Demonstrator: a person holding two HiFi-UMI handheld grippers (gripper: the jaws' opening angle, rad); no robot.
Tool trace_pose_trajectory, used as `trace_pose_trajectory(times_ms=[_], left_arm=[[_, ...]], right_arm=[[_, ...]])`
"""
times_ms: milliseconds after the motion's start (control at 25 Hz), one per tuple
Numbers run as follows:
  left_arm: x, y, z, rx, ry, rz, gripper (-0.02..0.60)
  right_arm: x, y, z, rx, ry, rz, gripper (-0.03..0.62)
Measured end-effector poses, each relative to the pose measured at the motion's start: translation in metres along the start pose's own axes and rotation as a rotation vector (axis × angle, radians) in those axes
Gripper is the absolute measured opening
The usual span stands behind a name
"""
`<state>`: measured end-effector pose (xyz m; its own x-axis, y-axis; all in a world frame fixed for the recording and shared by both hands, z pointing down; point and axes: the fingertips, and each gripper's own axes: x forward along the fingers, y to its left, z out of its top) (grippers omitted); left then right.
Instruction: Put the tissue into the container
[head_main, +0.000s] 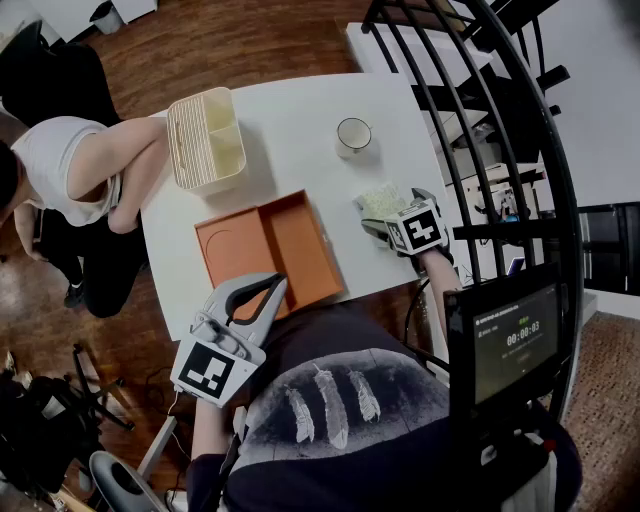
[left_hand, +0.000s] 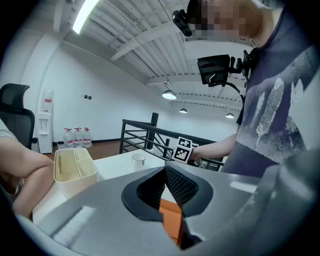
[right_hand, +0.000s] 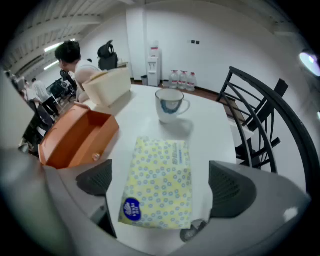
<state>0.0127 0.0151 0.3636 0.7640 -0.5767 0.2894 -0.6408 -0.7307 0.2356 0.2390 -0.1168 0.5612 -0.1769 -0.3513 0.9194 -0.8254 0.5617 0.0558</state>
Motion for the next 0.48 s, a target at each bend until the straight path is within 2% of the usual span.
trace_pose_trajectory(times_ms=[80, 200, 280, 320, 480], left_arm=[[-0.002, -0.001, 0.000, -0.002, -0.002, 0.003, 0.014], [-0.006, -0.001, 0.000, -0.006, 0.003, 0.012, 0.014], [-0.008, -0.001, -0.001, -0.009, 0.005, 0.021, 0.014], [-0.010, 0.000, -0.001, -0.011, 0.004, 0.027, 0.014], [-0.016, 0.005, -0.003, -0.012, 0.000, 0.042, 0.014]], right_arm=[[0.015, -0.004, -0.013, -0.012, 0.071, 0.003, 0.597], [0.033, 0.000, -0.034, -0.012, 0.162, 0.054, 0.597], [0.036, 0.003, -0.040, 0.005, 0.174, 0.082, 0.580], [0.037, 0.004, -0.041, 0.021, 0.169, 0.087, 0.529], [0.036, 0.003, -0.037, 0.077, 0.159, 0.069, 0.505]])
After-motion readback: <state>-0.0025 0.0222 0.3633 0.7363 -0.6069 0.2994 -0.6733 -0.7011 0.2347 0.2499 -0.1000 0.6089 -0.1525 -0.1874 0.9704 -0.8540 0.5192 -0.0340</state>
